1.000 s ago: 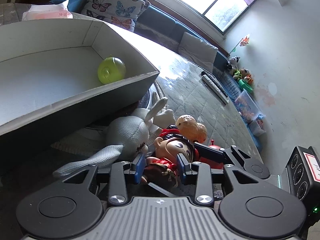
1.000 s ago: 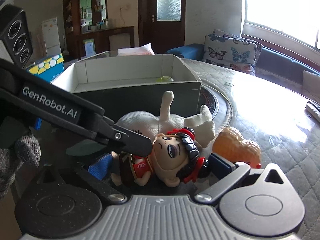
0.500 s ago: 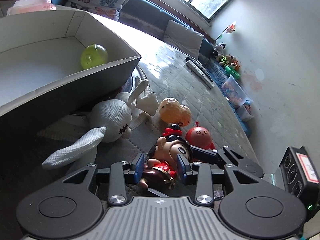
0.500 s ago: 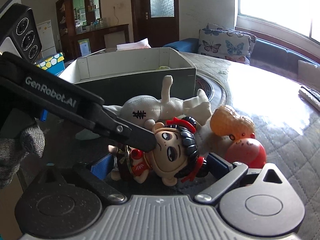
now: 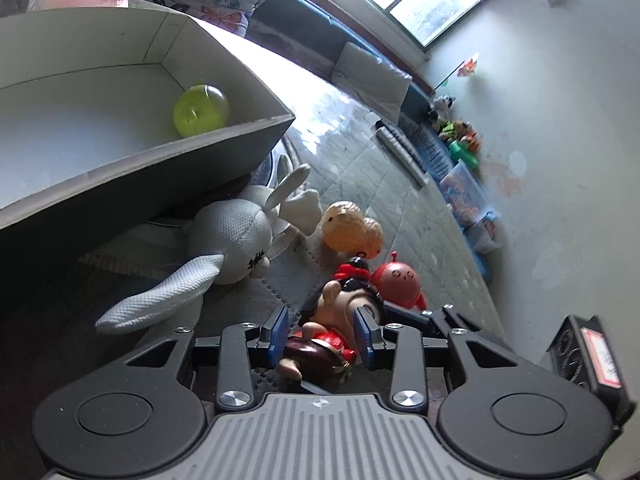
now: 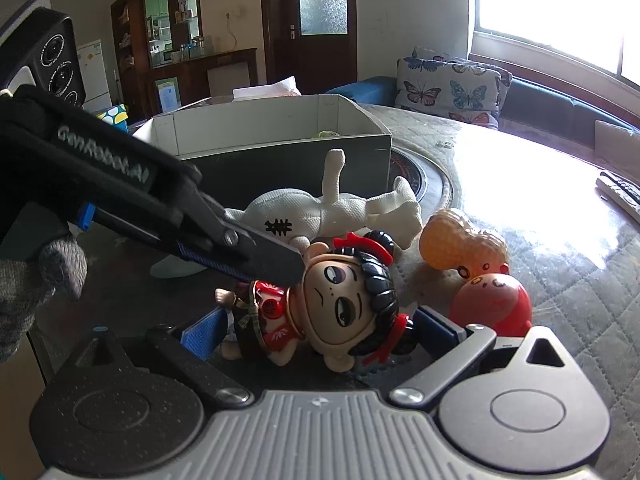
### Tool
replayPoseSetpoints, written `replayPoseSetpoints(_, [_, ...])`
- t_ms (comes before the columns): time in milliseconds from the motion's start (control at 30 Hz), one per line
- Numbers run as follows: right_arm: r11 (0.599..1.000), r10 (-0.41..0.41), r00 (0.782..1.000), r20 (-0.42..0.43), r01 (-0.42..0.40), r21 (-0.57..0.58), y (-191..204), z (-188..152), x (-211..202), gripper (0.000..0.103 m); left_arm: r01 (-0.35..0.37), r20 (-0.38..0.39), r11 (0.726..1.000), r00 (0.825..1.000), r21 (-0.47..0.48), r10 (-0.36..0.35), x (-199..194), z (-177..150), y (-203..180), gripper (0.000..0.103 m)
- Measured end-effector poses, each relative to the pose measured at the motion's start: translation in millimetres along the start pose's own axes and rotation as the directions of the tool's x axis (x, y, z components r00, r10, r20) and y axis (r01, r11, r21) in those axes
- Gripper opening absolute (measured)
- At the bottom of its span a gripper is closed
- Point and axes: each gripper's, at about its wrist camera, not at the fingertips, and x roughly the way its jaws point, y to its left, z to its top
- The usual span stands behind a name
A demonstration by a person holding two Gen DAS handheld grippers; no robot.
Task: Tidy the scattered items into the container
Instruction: 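Close the left tool around the doll's body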
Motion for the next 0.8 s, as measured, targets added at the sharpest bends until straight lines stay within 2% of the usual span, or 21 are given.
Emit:
replayPoseSetpoints(400, [1.0,-0.018,1.0,-0.014,0.018,-0.025,4,-3,3,0.101,0.01,-0.033,1.0,0.999,0.025,-0.009,13,0,-6,0.041])
replayPoseSetpoints(600, [1.0,-0.025,0.999,-0.023,0.025,-0.006,0,-6,5,0.101,0.037,-0.057,0.999,0.998,-0.007,-0.038,22,2,-3,0.044])
replayPoseSetpoints(800, [1.0,-0.015,1.0,-0.008,0.016,0.012,-4,-5,4,0.099,0.068,-0.049,0.997,0.996,-0.048,-0.07,22,2,7,0.045])
